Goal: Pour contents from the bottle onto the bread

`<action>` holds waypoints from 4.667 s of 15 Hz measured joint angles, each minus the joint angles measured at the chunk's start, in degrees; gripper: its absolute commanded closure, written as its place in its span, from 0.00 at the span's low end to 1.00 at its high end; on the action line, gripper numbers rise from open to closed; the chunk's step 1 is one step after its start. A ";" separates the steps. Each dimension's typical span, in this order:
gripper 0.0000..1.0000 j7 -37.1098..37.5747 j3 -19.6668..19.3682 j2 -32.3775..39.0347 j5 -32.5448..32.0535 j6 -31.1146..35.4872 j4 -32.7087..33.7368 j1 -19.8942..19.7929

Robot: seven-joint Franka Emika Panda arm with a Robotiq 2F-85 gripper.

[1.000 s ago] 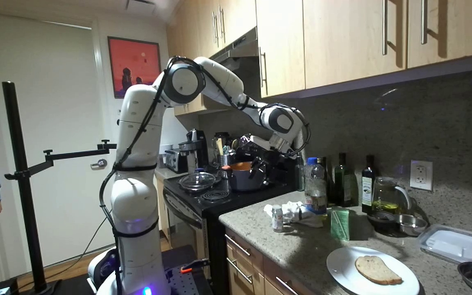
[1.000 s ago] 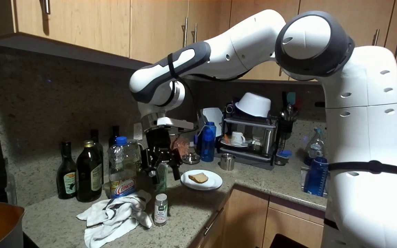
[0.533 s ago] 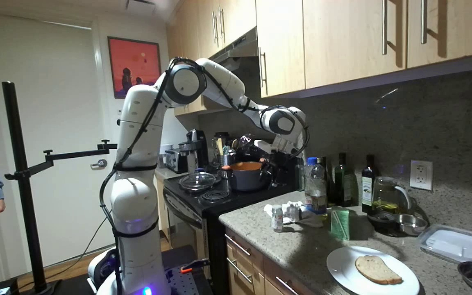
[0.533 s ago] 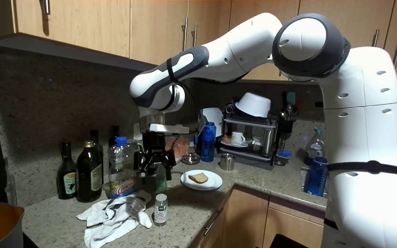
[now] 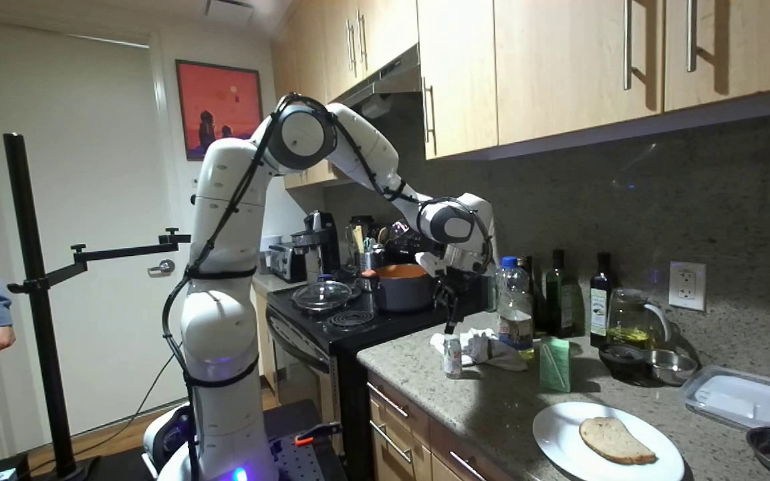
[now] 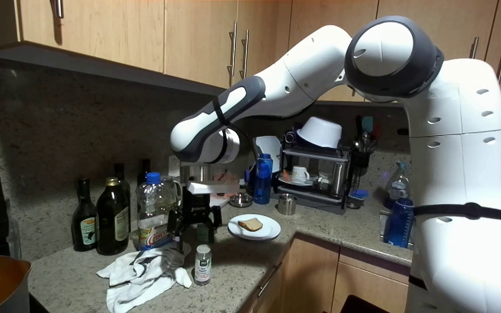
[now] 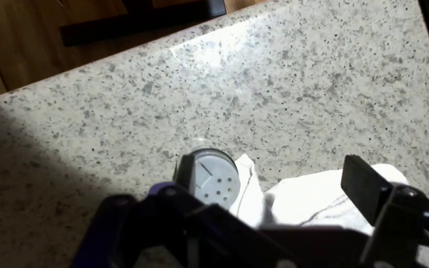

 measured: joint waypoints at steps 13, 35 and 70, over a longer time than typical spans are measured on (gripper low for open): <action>0.00 12.10 -0.15 -9.98 -3.40 8.07 -11.80 0.48; 0.00 27.62 -0.33 -2.72 -10.65 25.16 -12.48 0.72; 0.00 81.49 -10.37 -0.86 -53.67 39.19 -19.09 12.78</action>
